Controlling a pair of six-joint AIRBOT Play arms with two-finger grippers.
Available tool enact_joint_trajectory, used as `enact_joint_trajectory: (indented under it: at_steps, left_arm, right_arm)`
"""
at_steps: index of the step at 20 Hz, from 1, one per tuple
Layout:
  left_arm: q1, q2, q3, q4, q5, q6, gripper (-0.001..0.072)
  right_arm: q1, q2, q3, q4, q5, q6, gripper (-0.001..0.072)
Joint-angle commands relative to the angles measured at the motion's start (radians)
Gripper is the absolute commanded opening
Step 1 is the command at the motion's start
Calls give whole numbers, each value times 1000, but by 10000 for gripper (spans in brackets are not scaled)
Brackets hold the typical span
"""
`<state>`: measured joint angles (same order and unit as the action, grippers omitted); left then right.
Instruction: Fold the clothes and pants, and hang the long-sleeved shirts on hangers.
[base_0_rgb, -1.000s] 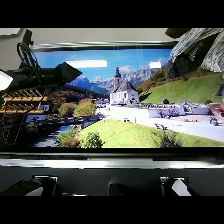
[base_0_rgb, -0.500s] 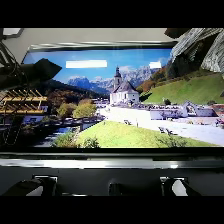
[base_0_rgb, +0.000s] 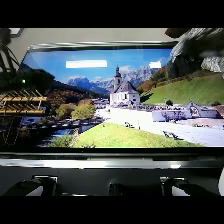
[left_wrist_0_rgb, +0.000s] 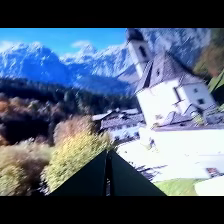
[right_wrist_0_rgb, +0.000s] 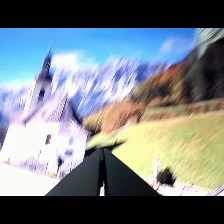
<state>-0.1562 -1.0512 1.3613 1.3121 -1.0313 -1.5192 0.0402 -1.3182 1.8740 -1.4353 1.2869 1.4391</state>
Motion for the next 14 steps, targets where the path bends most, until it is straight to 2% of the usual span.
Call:
enact_joint_trajectory:
  at_steps: [1,3,5,8,14]
  left_arm:
    - [-7,32,-85,166,-64,61,13]
    - [-6,38,-138,173,-57,66,15]
    - [-6,35,-152,173,-53,66,19]
    - [-6,36,-152,173,-50,62,21]
    - [-7,35,-152,173,-49,62,21]
  right_arm:
    - [90,24,-234,39,29,-96,23]
    - [89,73,-388,39,-50,-94,25]
    - [89,90,-468,34,-51,-88,26]
    - [89,90,-491,34,-6,-89,26]
    - [89,91,-491,35,-7,-89,26]
